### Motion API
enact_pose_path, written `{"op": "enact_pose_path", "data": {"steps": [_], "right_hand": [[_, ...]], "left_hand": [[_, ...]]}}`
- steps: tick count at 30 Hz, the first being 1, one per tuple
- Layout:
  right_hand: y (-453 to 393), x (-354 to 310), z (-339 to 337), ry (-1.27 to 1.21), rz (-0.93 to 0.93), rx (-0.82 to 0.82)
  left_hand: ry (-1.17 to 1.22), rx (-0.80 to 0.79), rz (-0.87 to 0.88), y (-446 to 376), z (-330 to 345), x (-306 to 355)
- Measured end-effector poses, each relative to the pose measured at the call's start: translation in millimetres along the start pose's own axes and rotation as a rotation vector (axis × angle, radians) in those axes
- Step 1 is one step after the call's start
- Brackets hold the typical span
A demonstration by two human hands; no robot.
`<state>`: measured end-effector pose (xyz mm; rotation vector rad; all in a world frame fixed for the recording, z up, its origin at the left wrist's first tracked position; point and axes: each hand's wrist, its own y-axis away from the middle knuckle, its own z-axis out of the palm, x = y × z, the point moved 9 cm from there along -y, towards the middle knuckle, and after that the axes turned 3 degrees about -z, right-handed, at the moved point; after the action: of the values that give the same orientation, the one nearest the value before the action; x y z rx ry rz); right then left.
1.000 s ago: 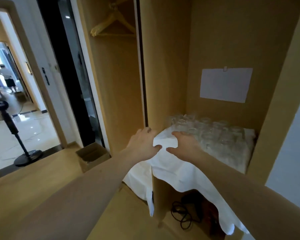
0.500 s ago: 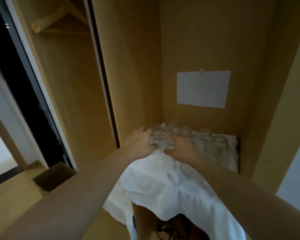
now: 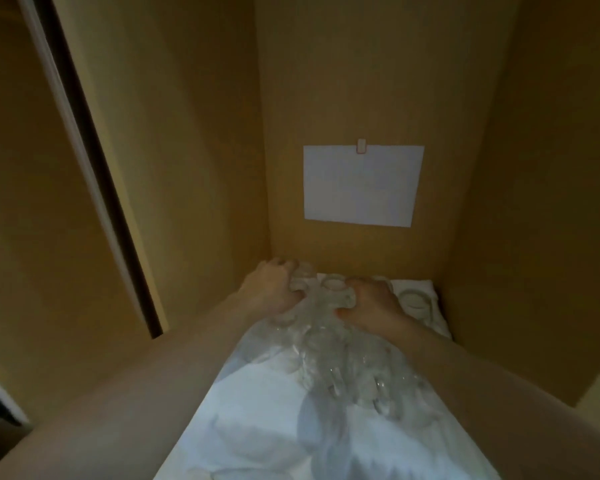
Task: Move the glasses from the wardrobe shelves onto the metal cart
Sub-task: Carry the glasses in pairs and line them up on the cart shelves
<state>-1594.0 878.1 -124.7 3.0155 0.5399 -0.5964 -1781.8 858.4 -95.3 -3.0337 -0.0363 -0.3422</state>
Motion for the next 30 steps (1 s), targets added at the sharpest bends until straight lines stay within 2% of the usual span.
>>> {"op": "enact_pose_path", "data": {"steps": [10,16,24,30], "right_hand": [[-93,14,18,-0.012,0.140,0.023],[-130,20,43,-0.025,0.195,-0.017],[-164,30,77,0.040,0.241,-0.236],[-172,36,79,0.038,0.287,-0.201]], "left_hand": [[0.242,-0.105,0.003,-103,34,-39],[0.407,-0.147,-0.041,-141,62,-45],[0.369,-0.280,0.024,-181,103,-37],[0.416,-0.306,0.009,-191,108,-37]]}}
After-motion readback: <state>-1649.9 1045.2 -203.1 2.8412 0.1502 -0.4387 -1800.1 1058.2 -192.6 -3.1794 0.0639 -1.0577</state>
